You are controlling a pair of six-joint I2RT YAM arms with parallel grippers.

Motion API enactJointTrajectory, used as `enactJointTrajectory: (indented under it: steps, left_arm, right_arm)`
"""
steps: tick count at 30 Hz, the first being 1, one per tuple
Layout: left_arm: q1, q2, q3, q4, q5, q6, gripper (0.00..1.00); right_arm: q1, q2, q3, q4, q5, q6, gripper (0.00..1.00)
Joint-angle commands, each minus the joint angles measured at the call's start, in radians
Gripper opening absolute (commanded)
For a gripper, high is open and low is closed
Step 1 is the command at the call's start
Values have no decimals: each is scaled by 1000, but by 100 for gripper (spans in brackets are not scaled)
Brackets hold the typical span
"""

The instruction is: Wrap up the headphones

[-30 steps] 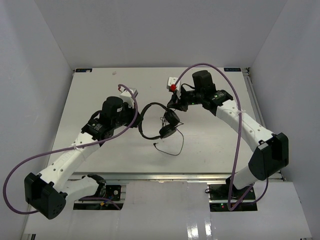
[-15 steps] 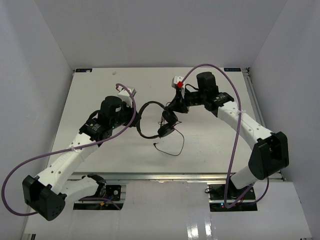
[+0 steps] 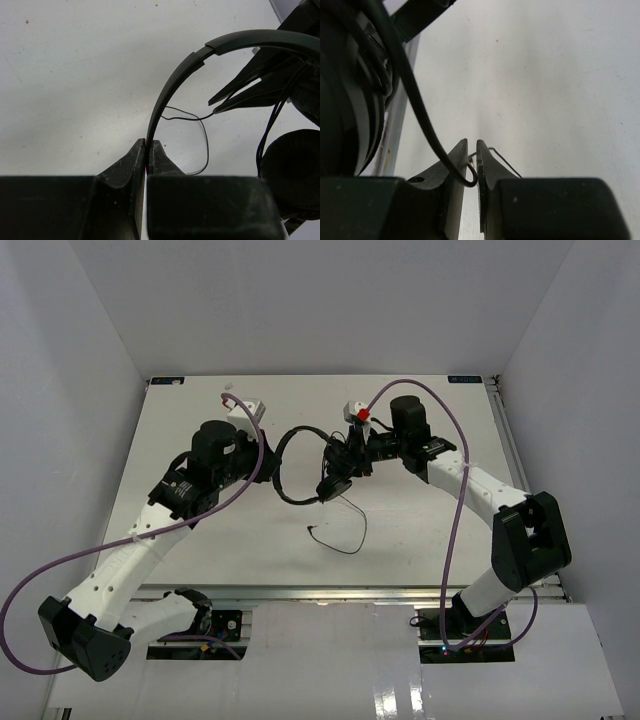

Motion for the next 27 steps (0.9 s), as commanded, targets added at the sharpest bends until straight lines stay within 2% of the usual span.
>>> enactJointTrajectory:
  steps: [1,11,19,27]
  left_arm:
    - [2,-14,71,28,30,-66,0]
    - [2,0,160,8,52,-129,0]
    - [2,28,246,8,72,-213,0]
    - [2,32,295,8,58,-263,0]
  right_arm:
    - [-2,6,-45,273,-115,200,22]
    - [0,67,-115,731,-151,554,35]
    - [1,124,-141,906,-137,619,41]
    - [0,159,-150,962,-165,597,41]
